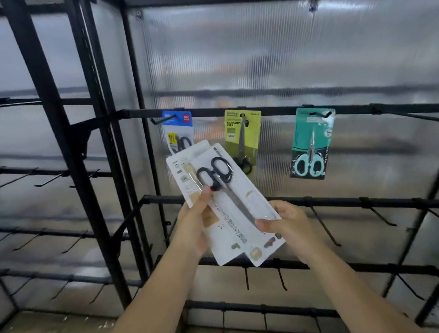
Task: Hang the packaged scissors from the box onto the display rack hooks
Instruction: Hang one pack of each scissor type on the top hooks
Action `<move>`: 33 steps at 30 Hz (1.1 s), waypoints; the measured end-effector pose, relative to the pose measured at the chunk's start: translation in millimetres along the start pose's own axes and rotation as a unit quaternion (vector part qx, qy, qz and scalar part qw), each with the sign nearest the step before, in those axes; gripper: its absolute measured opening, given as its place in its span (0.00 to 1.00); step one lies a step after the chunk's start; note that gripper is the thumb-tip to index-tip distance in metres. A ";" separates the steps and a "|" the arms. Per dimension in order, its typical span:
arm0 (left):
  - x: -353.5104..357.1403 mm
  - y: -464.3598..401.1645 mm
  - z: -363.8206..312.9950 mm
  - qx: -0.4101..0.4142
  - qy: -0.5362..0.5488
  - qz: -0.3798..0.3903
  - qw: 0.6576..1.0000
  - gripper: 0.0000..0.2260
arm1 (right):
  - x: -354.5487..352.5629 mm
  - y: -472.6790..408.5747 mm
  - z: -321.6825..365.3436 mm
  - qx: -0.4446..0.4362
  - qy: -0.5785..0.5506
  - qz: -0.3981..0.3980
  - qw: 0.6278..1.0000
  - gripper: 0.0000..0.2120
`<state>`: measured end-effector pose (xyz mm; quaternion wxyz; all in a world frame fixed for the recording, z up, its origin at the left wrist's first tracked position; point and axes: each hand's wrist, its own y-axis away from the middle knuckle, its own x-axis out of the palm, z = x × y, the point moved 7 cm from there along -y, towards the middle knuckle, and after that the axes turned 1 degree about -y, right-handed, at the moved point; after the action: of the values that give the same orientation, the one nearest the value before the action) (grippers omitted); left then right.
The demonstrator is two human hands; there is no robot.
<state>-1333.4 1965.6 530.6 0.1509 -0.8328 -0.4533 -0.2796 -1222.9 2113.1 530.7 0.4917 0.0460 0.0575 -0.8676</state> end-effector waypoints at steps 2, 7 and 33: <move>-12.7 0.7 -10.7 0.012 0.006 0.003 1.000 0.29 | -6.8 0.7 -2.9 0.005 0.026 0.008 1.000 0.14; -37.0 6.7 -31.2 -0.001 -0.052 0.032 0.998 0.42 | -12.3 -4.4 1.7 0.007 0.142 0.077 0.987 0.18; -88.7 -11.8 -8.3 -0.016 0.045 -0.013 0.999 0.17 | 25.7 -10.2 -25.1 0.080 -0.387 -0.138 0.908 0.10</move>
<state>-1384.4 1908.3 483.7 0.1543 -0.8159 -0.4520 -0.3259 -1244.2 2100.2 502.9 0.3450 -0.2630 -0.2011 -0.8783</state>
